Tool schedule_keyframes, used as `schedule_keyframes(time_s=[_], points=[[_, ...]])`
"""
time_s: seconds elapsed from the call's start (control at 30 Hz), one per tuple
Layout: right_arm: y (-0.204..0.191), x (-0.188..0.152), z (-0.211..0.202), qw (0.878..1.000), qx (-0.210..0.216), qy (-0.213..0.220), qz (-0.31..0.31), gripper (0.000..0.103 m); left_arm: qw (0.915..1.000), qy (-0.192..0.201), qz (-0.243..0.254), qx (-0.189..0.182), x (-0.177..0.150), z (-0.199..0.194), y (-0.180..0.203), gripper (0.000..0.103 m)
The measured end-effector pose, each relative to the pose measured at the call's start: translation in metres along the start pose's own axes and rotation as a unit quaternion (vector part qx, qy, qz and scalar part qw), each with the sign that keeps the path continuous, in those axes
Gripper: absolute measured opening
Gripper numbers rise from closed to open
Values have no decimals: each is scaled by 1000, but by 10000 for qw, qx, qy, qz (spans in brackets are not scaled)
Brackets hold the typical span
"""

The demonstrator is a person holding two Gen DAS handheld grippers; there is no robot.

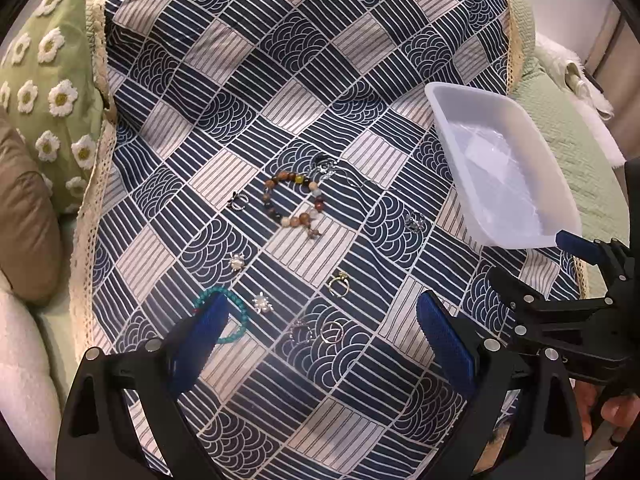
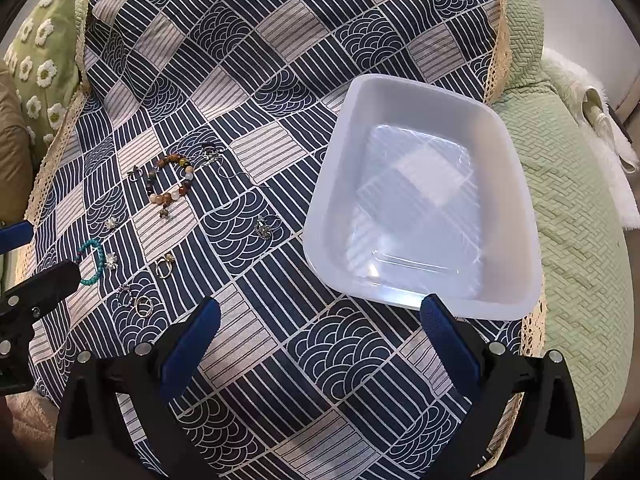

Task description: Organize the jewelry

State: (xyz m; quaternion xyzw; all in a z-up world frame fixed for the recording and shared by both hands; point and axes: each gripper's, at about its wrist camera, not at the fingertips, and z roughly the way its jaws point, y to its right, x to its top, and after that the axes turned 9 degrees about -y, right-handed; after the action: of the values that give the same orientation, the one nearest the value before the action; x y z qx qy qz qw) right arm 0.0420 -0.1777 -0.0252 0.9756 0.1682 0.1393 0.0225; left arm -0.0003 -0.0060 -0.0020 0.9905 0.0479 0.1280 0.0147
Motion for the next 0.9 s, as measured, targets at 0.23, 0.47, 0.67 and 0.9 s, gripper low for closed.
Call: schedule_keyframes(time_s=[0.23,0.47,0.67,0.9], points=[[0,-1,1,10000,-8,-7,-4,98,10000,-8,31,-9,0,0,0,91],[1,0,2,10000,-1,-10,10,98,10000,4,25,-3,-1,-1,0,91],[-1,-1,3,10000,-10,-32,-21,98,10000,1,32,-15,-1,-1,-1,91],[-1,-1,2,10000,-8,-32,-22,98,10000,-4,31,-22,-1,0,-1,91]])
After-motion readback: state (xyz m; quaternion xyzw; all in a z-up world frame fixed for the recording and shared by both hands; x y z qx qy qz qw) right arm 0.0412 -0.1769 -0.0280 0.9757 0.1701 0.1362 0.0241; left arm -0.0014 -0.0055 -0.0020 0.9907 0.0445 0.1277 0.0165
